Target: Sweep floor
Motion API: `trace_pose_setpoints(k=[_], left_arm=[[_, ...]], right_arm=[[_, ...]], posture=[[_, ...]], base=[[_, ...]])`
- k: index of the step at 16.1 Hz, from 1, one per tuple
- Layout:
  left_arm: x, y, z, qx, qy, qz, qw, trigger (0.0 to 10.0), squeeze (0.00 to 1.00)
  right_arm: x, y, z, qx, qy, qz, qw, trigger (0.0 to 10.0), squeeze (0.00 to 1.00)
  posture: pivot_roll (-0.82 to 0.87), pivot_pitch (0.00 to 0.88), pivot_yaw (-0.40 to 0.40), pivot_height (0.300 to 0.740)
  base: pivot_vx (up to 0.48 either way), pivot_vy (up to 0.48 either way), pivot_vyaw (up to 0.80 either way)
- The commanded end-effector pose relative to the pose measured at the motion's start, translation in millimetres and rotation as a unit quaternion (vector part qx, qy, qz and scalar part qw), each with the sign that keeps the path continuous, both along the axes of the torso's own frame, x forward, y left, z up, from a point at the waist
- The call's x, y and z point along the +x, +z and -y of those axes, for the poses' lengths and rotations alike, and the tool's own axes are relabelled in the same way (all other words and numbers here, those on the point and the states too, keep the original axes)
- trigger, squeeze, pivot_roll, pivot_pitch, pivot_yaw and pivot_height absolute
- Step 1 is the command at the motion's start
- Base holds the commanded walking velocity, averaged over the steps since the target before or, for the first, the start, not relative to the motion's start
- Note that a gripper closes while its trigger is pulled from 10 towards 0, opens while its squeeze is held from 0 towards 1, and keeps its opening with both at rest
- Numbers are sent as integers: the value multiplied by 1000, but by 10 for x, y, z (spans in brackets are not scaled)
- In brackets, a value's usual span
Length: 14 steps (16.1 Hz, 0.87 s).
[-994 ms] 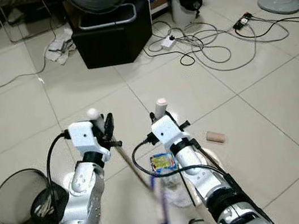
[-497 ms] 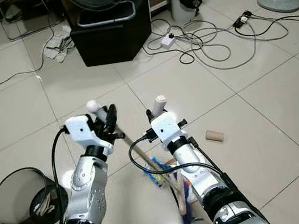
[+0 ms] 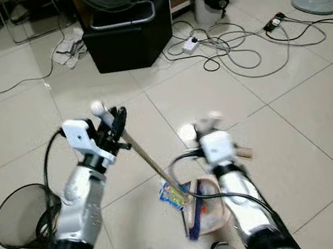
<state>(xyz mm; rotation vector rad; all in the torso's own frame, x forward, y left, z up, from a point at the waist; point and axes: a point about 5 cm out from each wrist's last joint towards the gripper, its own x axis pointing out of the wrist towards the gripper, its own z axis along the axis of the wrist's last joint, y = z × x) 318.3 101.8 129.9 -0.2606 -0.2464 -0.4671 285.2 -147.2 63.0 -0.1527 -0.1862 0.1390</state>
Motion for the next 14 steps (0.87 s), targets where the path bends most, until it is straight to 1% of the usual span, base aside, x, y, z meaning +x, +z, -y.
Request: trace_pose_setpoints(k=[1, 2, 3, 5, 7, 8, 10, 12, 14], left_arm=[[8, 149, 44, -11, -30, 26, 999, 10000, 0], [5, 222, 56, -10, -60, 35, 998, 10000, 0], [5, 240, 57, -10, -66, 36, 997, 10000, 0], [18, 394, 10, -6, -104, 52, 993, 10000, 0], [61, 526, -83, 0, -108, 69, 992, 10000, 0], [102, 614, -170, 5, -98, 82, 992, 10000, 0], [202, 812, -441, 30, -43, 116, 992, 10000, 0], [242, 875, -653, 65, -7, 127, 990, 10000, 0], [266, 842, -829, 95, 44, 121, 987, 10000, 0]], right_arm=[[-10, 69, 21, 16, -5, 18, 1000, 10000, 0], [-42, 89, 98, 24, -17, 24, 999, 10000, 0], [-49, 92, 115, 25, -20, 25, 999, 10000, 0], [-103, 118, 231, 35, -41, 31, 998, 10000, 0], [-129, 137, 269, 40, -47, 34, 997, 10000, 0], [-145, 152, 277, 43, -48, 37, 997, 10000, 0], [-186, 202, 289, 51, -49, 44, 997, 10000, 0], [-229, 278, 313, 62, -53, 58, 995, 10000, 0], [-263, 390, 320, 72, -54, 75, 993, 10000, 0]], posture=[[-22, 133, 94, 740], [-23, 124, 98, 740], [-23, 124, 98, 740], [-21, 112, 102, 740], [-19, 104, 104, 740], [-19, 101, 106, 740], [-19, 93, 108, 740], [-21, 85, 112, 740], [-23, 80, 114, 740]], base=[[0, 0, 0], [0, 0, 0], [0, 0, 0], [0, 0, 0], [0, 0, 0], [0, 0, 0], [0, 0, 0], [0, 0, 0], [0, 0, 0]])
